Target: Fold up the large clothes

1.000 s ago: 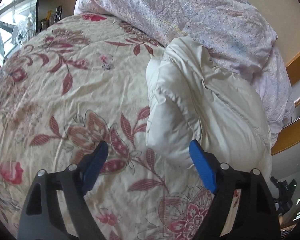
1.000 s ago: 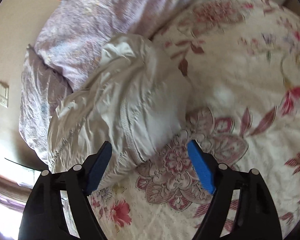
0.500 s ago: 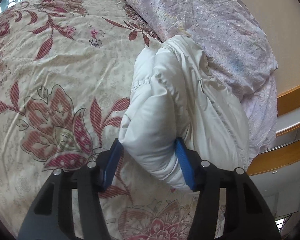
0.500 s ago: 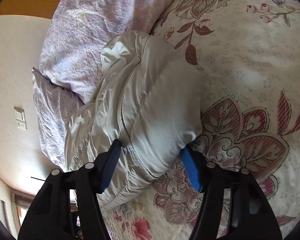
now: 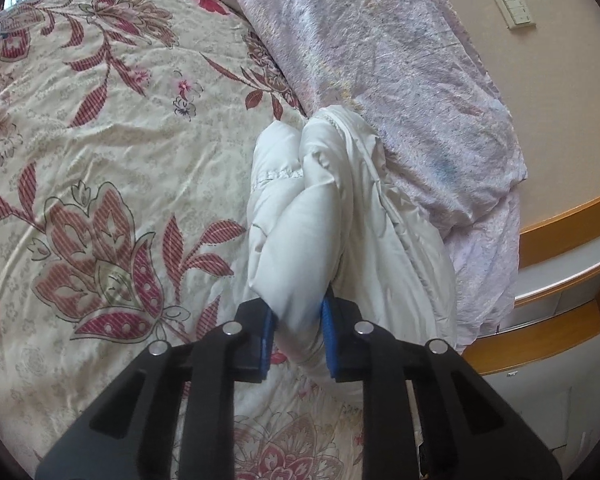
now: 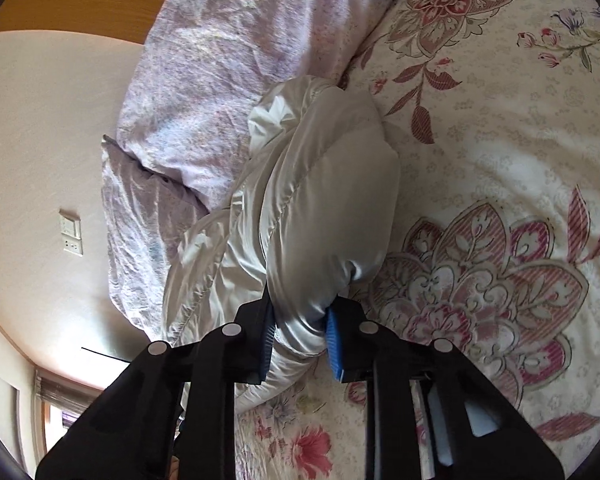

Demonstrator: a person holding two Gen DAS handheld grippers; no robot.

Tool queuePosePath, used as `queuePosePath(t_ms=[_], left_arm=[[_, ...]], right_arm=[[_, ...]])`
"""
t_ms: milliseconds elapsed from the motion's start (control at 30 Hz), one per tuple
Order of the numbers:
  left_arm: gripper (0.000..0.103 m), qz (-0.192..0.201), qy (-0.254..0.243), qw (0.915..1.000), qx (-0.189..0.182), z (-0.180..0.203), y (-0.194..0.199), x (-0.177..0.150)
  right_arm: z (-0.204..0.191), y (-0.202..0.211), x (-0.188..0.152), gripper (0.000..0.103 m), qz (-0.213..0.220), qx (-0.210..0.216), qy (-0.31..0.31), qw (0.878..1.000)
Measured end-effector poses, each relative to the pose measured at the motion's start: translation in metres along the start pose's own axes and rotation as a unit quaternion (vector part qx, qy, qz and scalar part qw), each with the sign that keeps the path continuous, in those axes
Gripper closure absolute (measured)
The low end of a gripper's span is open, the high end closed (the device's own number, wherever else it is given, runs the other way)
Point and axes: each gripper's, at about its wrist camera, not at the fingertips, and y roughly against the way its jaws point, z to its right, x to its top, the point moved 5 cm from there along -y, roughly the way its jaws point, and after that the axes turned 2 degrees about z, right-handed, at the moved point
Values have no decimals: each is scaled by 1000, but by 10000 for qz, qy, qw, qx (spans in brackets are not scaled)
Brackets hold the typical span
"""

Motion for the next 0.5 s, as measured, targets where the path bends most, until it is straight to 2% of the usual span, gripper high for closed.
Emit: queuePosePath(t_ms=[233, 500], left_arm=[[85, 118, -260, 9995, 102, -19, 52, -8], [86, 99, -301, 9992, 224, -56, 119, -41]], right_arm=[[-2, 25, -36, 81, -396, 251, 94, 9989], [7, 60, -86, 81, -781, 297, 245, 9962]])
